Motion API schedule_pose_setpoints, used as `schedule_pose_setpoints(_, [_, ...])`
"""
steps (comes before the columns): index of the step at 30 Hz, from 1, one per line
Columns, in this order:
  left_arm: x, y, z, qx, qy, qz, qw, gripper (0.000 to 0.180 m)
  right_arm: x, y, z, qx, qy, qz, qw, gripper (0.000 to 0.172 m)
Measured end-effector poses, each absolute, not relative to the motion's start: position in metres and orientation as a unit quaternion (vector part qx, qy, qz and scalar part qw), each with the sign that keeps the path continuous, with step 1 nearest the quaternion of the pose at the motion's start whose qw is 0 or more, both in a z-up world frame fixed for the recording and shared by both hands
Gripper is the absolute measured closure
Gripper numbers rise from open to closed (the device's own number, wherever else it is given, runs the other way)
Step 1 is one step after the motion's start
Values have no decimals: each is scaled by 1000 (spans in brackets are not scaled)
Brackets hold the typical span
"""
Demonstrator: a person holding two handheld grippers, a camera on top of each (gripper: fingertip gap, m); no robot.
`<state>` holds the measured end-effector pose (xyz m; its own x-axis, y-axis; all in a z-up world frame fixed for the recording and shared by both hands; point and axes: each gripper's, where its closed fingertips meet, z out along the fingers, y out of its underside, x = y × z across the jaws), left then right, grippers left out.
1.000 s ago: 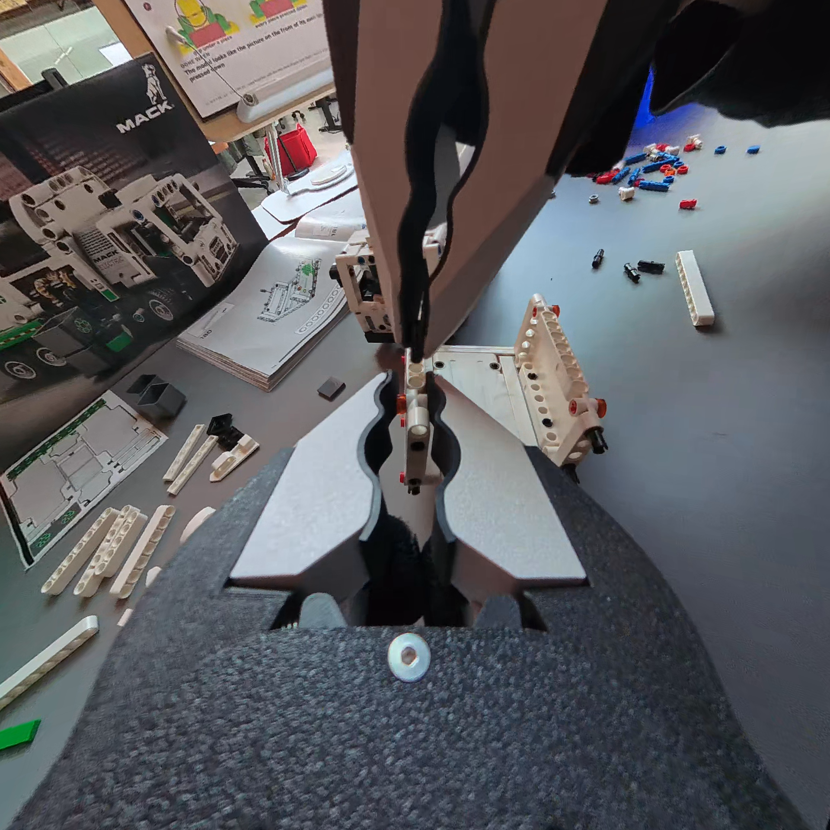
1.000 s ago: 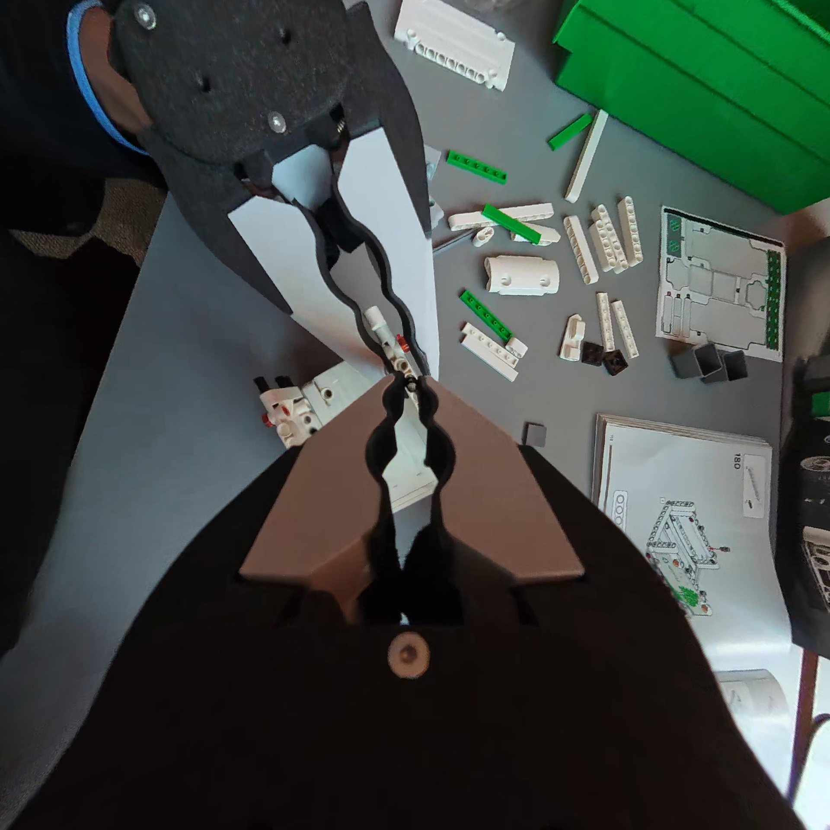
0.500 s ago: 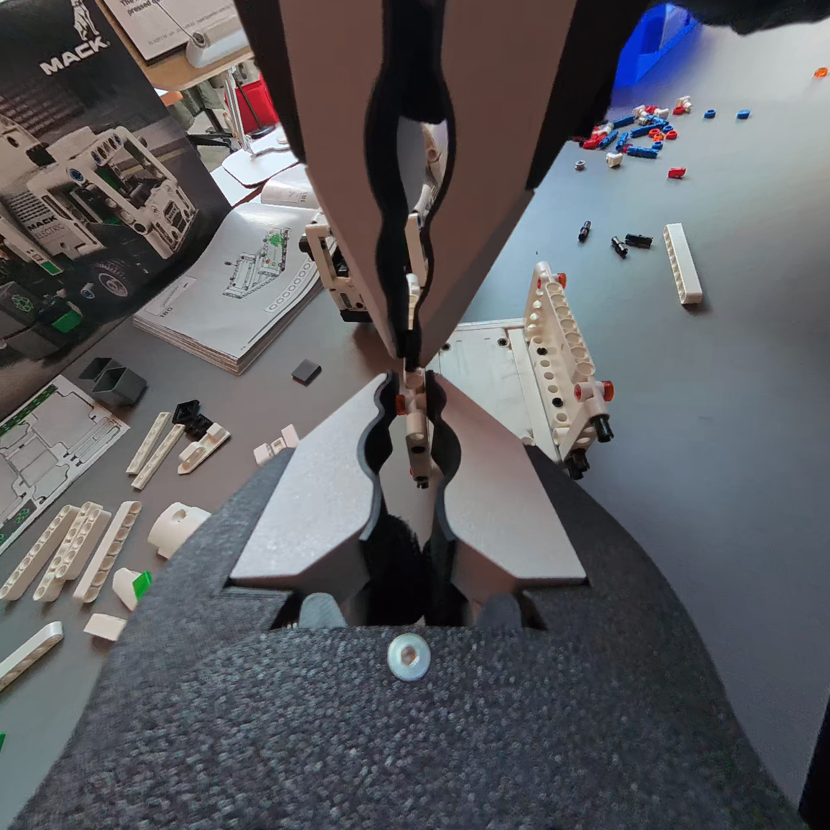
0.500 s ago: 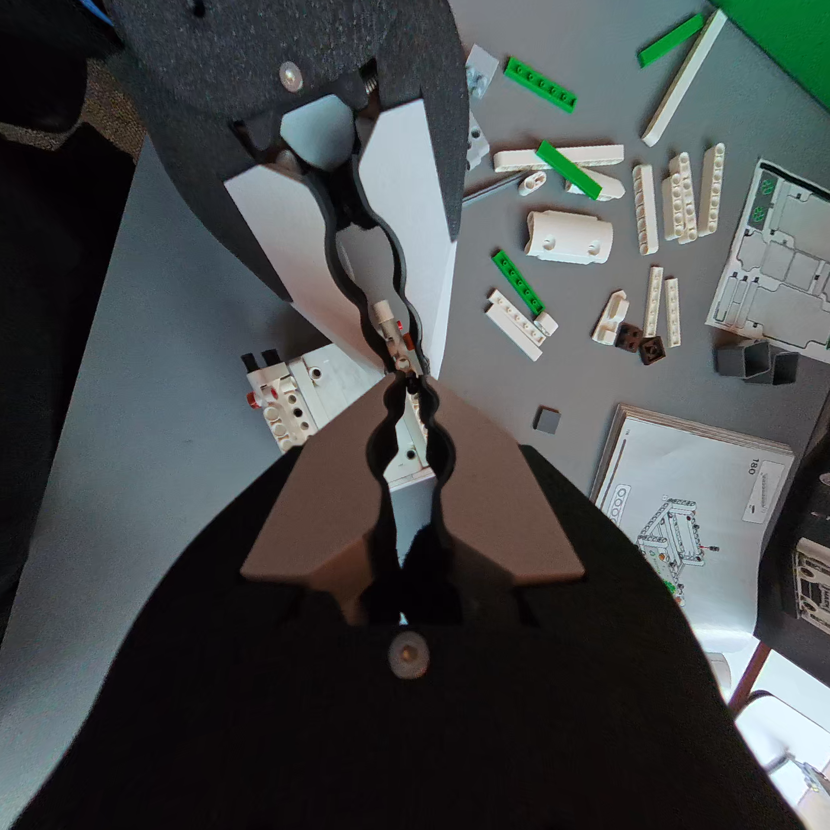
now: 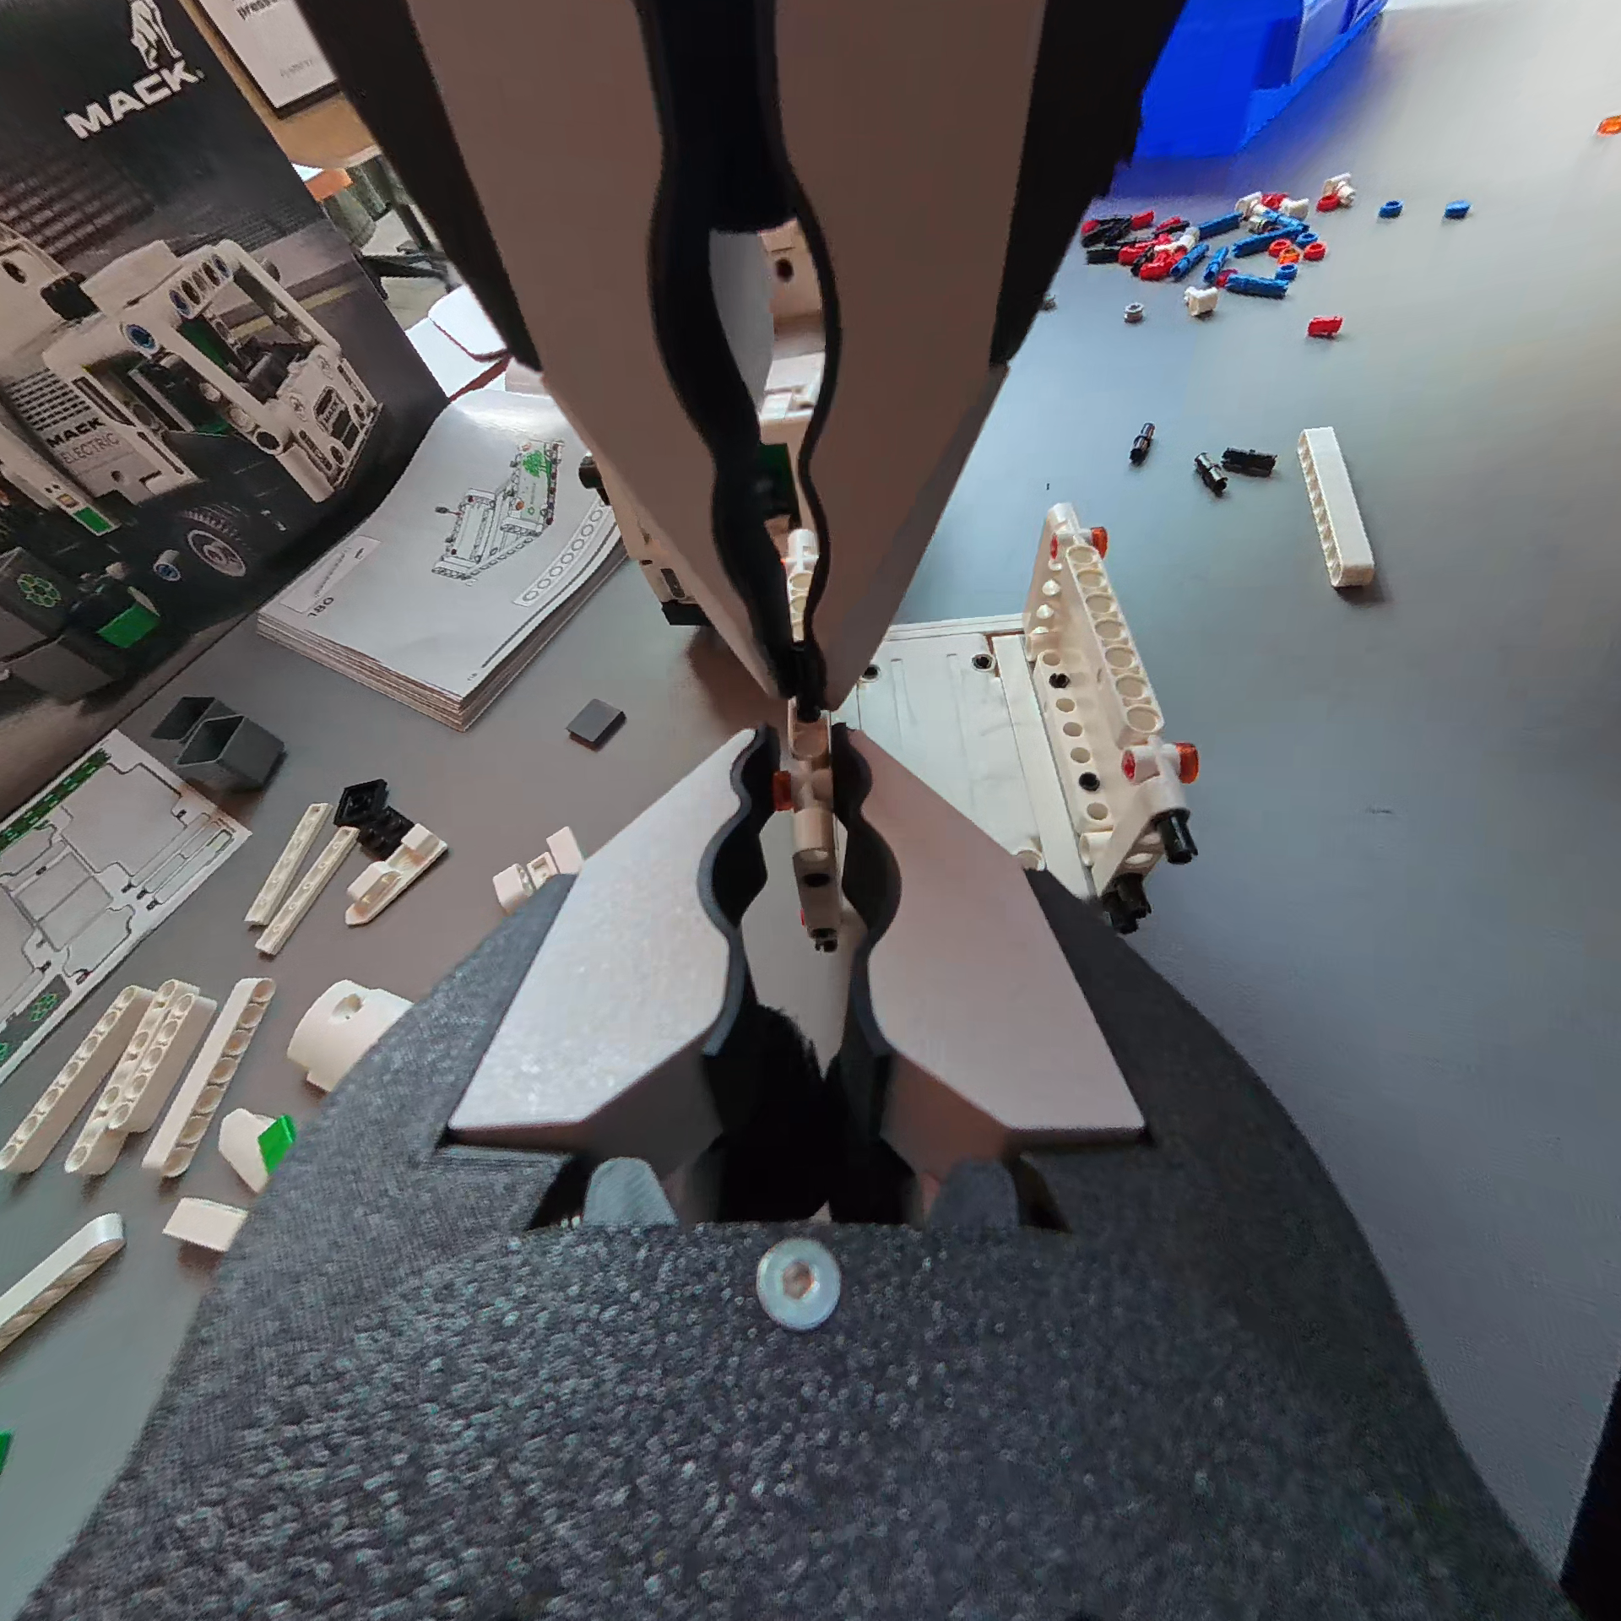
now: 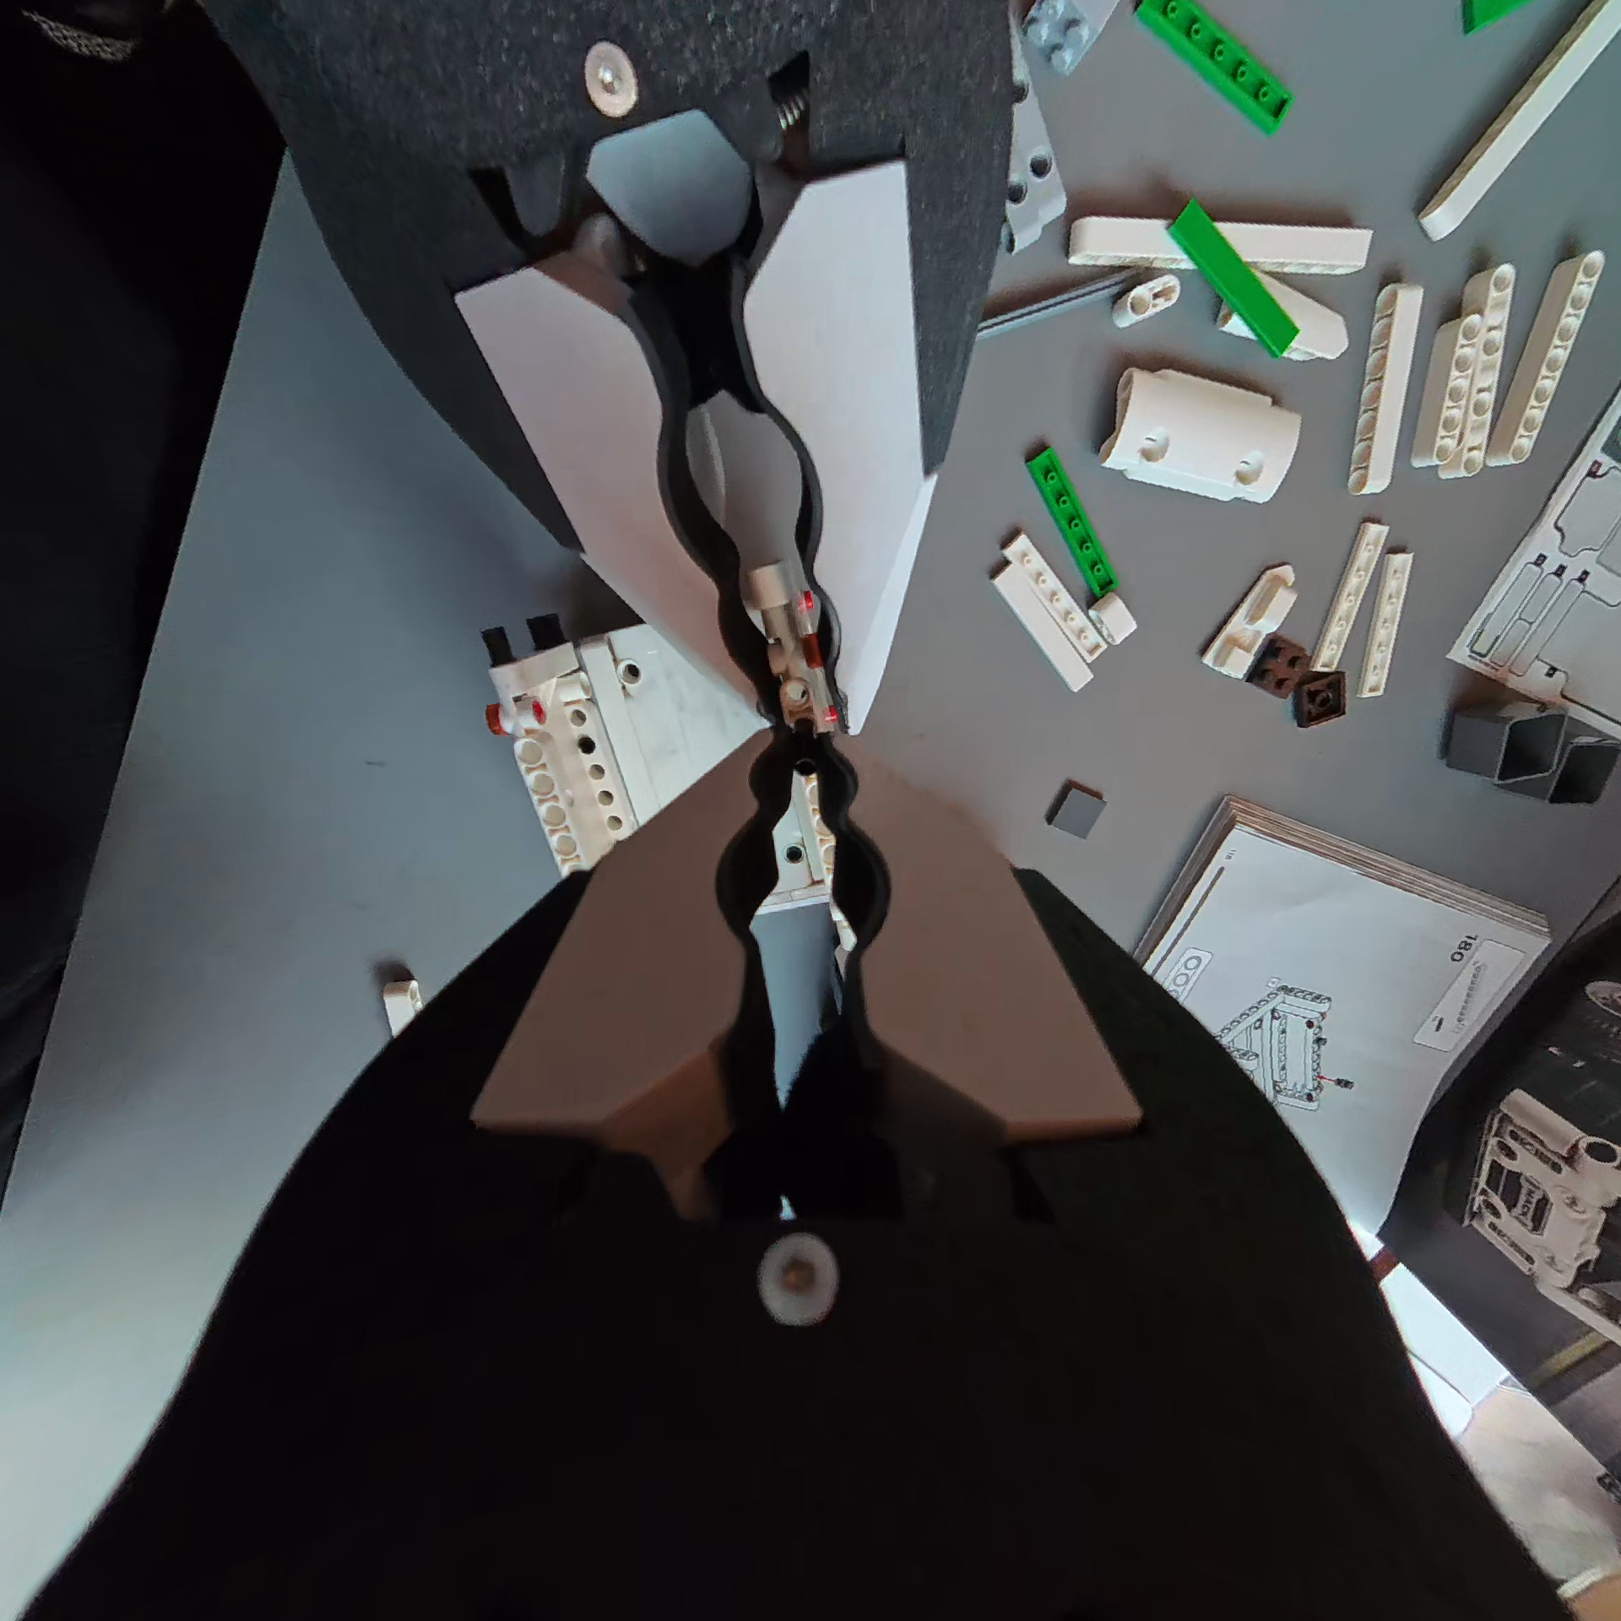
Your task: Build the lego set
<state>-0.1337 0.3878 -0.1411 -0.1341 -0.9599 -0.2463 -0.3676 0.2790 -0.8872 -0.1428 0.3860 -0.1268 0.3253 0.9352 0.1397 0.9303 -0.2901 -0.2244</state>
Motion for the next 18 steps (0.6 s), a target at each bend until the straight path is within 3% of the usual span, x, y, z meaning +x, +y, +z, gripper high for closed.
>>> schedule_pose_setpoints(11, [-133,385,-142,-490,677,-338,434,170,-148,386,-129,-816,-562,34,132,168])
schedule_pose_setpoints(18, [-134,386,-137,-491,666,-357,433,171,-151,387,-124,-797,-548,86,238,168])
